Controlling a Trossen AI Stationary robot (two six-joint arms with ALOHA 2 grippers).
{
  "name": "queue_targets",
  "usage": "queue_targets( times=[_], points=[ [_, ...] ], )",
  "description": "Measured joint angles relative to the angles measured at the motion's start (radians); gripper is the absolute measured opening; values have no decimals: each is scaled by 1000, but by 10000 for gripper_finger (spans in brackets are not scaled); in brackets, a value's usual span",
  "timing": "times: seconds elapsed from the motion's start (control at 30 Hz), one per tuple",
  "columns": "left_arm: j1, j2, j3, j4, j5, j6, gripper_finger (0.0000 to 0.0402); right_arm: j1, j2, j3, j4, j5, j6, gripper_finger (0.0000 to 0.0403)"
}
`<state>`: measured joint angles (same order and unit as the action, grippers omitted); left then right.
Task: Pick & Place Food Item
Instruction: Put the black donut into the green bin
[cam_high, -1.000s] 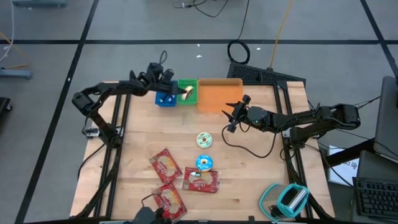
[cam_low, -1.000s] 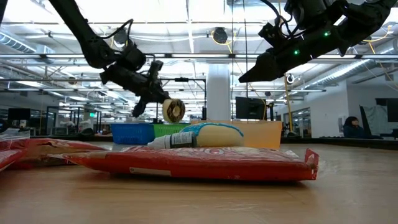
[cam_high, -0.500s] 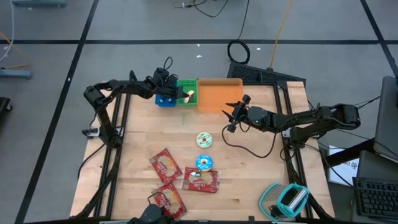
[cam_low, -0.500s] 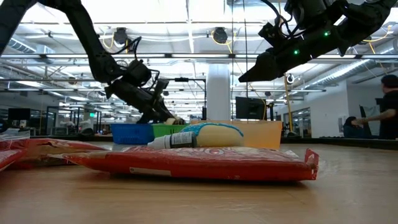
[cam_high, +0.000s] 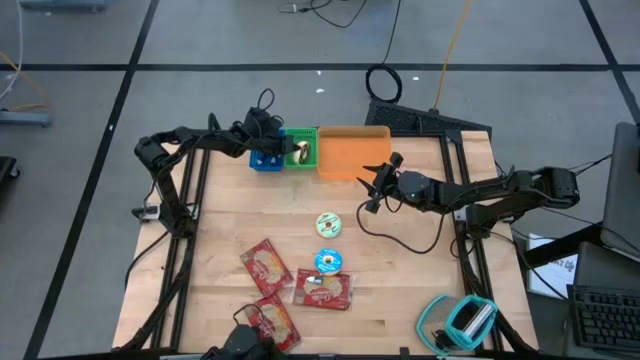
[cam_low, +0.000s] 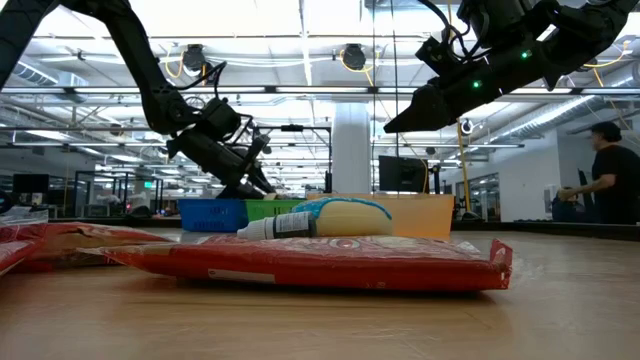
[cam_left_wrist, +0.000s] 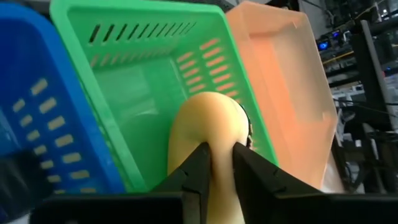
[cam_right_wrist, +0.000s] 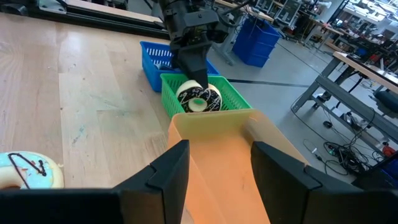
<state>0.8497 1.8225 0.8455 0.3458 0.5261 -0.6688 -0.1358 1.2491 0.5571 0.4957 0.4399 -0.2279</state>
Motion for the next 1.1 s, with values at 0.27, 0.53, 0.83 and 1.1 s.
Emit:
queue_targets(
  times=[0.27, 0.53, 0.83, 1.1],
  points=[
    [3, -1, 2, 9, -16, 31, 143, 0, 0, 0, 0, 0, 0, 160],
    [50, -1, 1, 24, -45, 32, 181, 0, 0, 0, 0, 0, 0, 160],
    [43, -19, 0, 20, -66, 49, 182, 0, 0, 0, -1, 0, 0, 160],
    [14, -65, -2, 21, -84, 67, 182, 0, 0, 0, -1, 0, 0, 160]
  ],
)
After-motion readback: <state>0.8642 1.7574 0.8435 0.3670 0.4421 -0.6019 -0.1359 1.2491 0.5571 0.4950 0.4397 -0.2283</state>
